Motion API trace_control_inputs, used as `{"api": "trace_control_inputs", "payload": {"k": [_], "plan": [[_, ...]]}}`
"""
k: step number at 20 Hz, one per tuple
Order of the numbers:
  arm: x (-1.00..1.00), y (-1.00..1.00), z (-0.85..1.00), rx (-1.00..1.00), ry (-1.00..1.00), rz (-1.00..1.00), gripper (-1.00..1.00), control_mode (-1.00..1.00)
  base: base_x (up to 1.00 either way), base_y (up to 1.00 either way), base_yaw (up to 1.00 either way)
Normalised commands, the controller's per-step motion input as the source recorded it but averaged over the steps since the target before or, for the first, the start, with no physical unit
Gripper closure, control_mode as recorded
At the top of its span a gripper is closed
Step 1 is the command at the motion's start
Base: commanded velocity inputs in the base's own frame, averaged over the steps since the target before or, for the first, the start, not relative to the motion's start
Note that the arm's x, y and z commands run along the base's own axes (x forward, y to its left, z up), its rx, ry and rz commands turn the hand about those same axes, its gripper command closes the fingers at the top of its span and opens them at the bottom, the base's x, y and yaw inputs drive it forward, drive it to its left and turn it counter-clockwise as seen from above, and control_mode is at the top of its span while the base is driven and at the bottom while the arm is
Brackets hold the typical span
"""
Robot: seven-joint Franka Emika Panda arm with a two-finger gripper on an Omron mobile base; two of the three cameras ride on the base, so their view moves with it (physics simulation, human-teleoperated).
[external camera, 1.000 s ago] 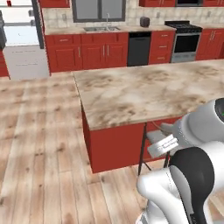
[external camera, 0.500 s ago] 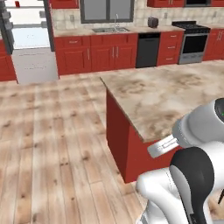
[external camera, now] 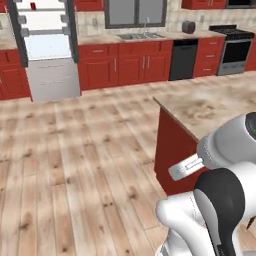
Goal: Open the fridge, grab two sodas, and place both sodas inside the bowl with ice on the dining counter.
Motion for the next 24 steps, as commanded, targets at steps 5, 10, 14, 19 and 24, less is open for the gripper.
{"api": "trace_control_inputs", "payload": {"k": [5, 10, 14, 19, 24], "plan": [[0.0, 0.0, 0.0, 0.0, 0.0, 0.0, -1.0, 1.0, 1.0, 1.0, -0.06], [0.0, 0.0, 0.0, 0.0, 0.0, 0.0, -1.0, 1.0, 1.0, 1.0, -0.07], [0.0, 0.0, 0.0, 0.0, 0.0, 0.0, -1.0, 1.0, 1.0, 0.88, -0.07], [0.0, 0.0, 0.0, 0.0, 0.0, 0.0, -1.0, 1.0, 1.0, 0.66, -0.05], [0.0, 0.0, 0.0, 0.0, 0.0, 0.0, -1.0, 1.0, 1.0, 0.2, 0.0]]}}
